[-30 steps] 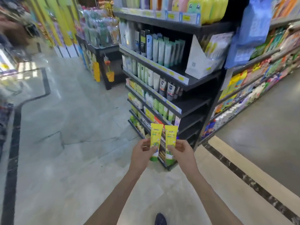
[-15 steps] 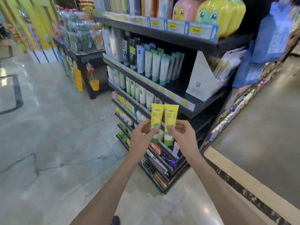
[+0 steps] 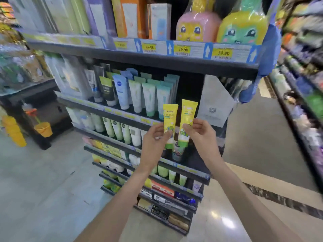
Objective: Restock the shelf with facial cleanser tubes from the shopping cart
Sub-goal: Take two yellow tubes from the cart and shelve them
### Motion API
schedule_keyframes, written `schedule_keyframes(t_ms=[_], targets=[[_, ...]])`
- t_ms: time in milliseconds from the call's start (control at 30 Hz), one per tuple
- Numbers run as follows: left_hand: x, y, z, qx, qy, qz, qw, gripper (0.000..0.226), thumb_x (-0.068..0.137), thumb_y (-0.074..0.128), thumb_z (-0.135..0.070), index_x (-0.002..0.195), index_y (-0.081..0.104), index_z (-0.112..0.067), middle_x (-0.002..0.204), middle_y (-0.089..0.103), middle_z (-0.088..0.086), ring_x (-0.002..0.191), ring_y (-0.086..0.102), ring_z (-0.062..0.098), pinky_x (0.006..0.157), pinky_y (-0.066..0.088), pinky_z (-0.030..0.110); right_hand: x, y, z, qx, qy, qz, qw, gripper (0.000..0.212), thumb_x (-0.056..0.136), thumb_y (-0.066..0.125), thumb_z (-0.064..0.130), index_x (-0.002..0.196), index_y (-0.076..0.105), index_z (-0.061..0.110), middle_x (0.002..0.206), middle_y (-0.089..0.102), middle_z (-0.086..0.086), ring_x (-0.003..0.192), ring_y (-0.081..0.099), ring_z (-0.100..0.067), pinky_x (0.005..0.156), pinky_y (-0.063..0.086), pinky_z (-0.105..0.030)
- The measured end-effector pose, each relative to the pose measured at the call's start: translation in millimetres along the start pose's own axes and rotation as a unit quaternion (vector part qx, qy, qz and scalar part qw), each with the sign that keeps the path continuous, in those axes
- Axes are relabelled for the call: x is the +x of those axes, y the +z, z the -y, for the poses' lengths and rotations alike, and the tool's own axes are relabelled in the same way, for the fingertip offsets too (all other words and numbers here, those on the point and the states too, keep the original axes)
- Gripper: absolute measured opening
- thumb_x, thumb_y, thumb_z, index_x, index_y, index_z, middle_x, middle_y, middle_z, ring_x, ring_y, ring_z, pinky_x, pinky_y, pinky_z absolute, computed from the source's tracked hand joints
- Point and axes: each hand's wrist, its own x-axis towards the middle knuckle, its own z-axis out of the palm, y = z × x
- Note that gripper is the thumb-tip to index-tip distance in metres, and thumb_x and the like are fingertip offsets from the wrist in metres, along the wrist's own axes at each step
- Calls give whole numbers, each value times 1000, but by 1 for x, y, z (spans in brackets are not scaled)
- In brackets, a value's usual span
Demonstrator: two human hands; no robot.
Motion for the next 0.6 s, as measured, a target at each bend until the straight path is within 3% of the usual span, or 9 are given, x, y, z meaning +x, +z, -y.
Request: schedule_keyframes(t_ms=[133, 300, 467, 600], targets=[[29, -16, 0, -20, 7, 36, 999, 33, 93, 76, -23, 123, 65, -20, 107, 75, -9, 95, 71, 4, 80, 52, 16, 26, 22, 12, -19, -7, -56, 998, 35, 88, 79, 35, 115, 64, 19, 102, 72, 4, 90, 68, -5, 71, 53, -17], [46, -30, 4, -20, 7, 68, 997, 33, 93, 75, -20, 108, 56, -43, 107, 69, -19, 92, 67, -8, 76, 48, 7, 62, 39, 19, -77, -31, -102, 991, 40, 88, 80, 32, 120, 61, 16, 103, 70, 4, 88, 65, 0, 74, 50, -10], [55, -40, 10, -39, -3, 83, 996, 34, 91, 76, -13, 114, 59, -33, 104, 67, -22, 94, 66, -7, 79, 50, 11, 86, 47, -4, -158, -21, -92, 983, 39, 86, 81, 29, 117, 60, 18, 103, 72, 3, 96, 69, -12, 83, 58, -28], [60, -47, 14, -45, -7, 91, 995, 34, 91, 76, -12, 114, 59, -31, 105, 67, -20, 95, 64, -10, 78, 50, 10, 91, 51, -14, -194, -10, -94, 976, 29, 89, 78, 20, 109, 57, 19, 93, 69, 13, 84, 66, 6, 70, 50, -11]])
